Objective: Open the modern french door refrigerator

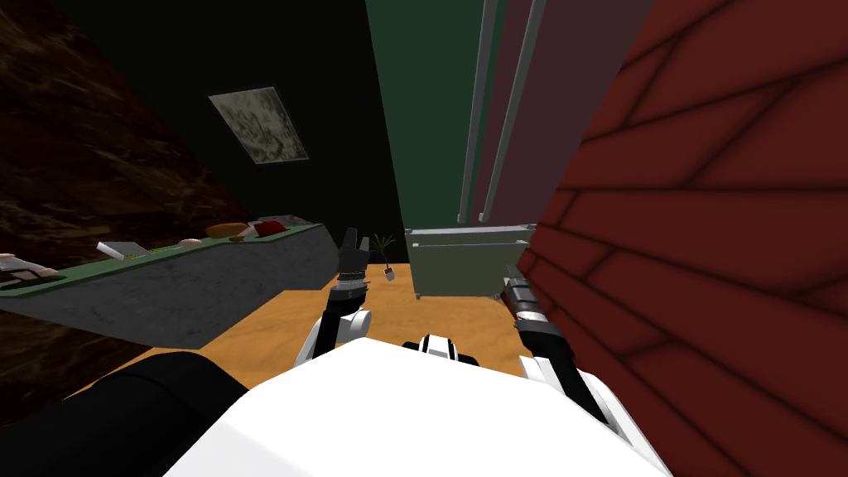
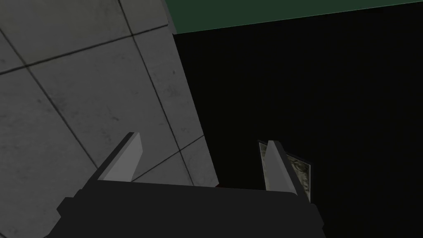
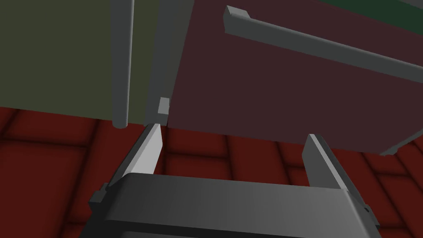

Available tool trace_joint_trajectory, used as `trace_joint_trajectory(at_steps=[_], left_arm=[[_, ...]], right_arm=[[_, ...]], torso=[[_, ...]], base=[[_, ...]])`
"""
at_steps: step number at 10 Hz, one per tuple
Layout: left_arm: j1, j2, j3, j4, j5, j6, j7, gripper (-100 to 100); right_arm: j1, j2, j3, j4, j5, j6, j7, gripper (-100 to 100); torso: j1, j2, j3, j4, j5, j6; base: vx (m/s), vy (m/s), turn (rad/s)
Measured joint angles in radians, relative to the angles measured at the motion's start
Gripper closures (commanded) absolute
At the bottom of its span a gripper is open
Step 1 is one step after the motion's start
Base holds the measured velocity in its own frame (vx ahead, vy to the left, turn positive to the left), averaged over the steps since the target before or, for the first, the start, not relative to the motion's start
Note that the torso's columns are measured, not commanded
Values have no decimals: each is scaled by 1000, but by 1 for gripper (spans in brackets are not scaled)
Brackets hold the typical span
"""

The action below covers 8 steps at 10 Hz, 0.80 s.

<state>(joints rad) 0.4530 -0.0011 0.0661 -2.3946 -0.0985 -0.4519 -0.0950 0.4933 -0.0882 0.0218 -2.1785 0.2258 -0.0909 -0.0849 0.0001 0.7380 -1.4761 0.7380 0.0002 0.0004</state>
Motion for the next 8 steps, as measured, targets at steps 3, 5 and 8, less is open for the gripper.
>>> trace_joint_trajectory(at_steps=[3, 5, 8], left_arm=[[0, 0, 0, 0, 0, 0, 0, 0], [0, 0, 0, 0, 0, 0, 0, 0], [0, 0, 0, 0, 0, 0, 0, 0]], right_arm=[[1, -8, 12, 56, 81, 84, 9, -100], [-23, -31, 12, 102, 127, 152, 8, -100], [-32, -35, 27, 174, 216, 246, 20, -100]], torso=[[0, -1, 0, 0, 0, -1], [0, 0, 0, 0, 0, -1], [0, 0, 0, 0, 0, 0]], base=[[58, 0, 137], [51, 0, 165], [65, 2, 154]])
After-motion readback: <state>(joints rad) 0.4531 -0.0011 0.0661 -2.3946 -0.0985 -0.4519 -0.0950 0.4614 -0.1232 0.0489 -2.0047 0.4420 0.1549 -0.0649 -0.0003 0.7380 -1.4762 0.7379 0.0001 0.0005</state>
